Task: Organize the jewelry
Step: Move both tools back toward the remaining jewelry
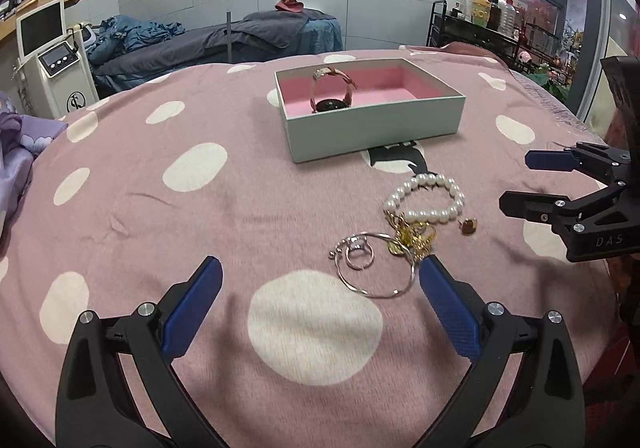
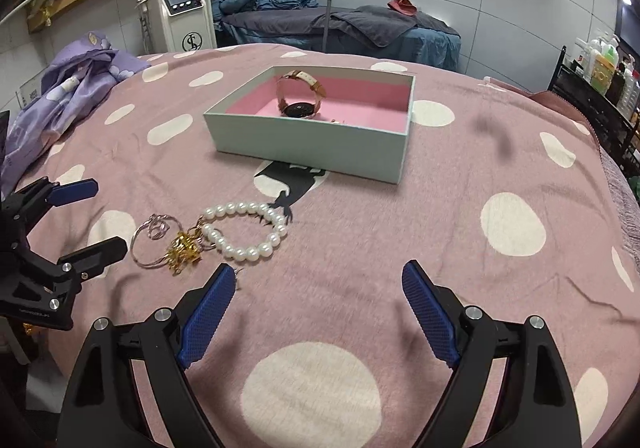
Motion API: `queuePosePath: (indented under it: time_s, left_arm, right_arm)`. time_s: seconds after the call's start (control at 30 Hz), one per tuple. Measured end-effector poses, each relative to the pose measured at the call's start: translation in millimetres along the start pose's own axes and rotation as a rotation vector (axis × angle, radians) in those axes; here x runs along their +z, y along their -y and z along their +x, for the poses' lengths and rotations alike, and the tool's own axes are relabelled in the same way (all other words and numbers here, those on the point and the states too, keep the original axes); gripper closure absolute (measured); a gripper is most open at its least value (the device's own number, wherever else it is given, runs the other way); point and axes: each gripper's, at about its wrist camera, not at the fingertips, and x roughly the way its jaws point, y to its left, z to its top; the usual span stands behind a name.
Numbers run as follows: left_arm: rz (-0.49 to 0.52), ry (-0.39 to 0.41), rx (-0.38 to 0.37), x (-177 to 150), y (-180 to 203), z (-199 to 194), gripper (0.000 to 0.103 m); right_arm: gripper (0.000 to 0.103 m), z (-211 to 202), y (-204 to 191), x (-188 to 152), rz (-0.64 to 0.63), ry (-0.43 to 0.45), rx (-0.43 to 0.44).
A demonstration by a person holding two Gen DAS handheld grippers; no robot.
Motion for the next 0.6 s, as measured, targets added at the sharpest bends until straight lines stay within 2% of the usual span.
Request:
queuePosePath:
  time_s: [0.1, 0.27, 0.37, 0.47, 0.6]
  left_arm:
    - [0.009, -0.011, -0.023, -7, 4, -1, 0.008]
    - [0.027, -0.039, -0.04, -10, 8, 4, 0.02]
    - [0.033, -0.045, -0.046, -9, 9, 7, 0.02]
    - [0.063, -0.057, -0.059, -8, 11, 12, 0.02]
    - [0.109, -0.078, -0.062, -7, 15, 22, 0.02]
  right_arm:
    - [0.034, 3, -16, -3, -0.045, -0.022, 0.036]
    - [0.049, 12, -38, -4, -0.108, -0.054, 0.082]
    - [0.058, 20, -44, -4, -0.125, -0.081, 0.089]
    - [0.06, 24, -43, -4, -0.113, -0.088, 0.095]
    - [0.07, 27, -41, -2, -0.102, -0.091, 0.105]
